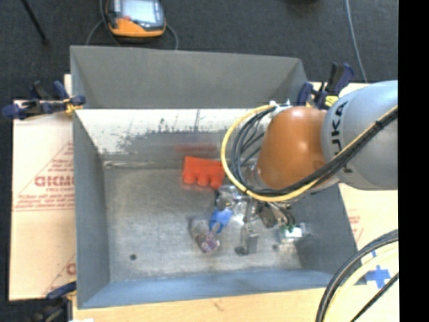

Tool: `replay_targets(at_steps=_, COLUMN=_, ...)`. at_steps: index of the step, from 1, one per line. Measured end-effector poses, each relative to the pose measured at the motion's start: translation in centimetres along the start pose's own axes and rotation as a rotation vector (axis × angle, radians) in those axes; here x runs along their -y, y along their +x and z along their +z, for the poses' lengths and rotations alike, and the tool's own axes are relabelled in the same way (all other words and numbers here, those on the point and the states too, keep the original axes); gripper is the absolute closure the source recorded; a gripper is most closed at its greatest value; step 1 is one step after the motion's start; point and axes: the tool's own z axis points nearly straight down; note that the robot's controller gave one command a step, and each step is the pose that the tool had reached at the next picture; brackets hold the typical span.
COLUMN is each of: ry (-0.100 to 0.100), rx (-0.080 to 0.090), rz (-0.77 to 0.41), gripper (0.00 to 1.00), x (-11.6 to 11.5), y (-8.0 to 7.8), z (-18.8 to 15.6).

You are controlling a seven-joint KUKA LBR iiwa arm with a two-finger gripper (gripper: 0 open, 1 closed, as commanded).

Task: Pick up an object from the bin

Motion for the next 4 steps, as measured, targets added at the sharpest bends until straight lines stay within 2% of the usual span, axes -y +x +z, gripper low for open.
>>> replay_targets(at_steps=1, ry=0.002, rx=0.004, rz=-0.041, gripper=0.0, x=0.4, y=-3.6, z=6.9)
replay_targets(at_steps=2, ry=0.003, rx=0.007, rz=-0.042, gripper=1.0, x=0.5, y=-3.6, z=6.6)
replay_targets(at_steps=3, ry=0.005, rx=0.014, rz=-0.029, gripper=1.0, x=-0.4, y=-5.0, z=-7.0)
replay_targets(at_steps=4, ry=0.003, rx=0.006, rz=-0.029, gripper=0.0, x=-0.4, y=-4.8, z=-6.5)
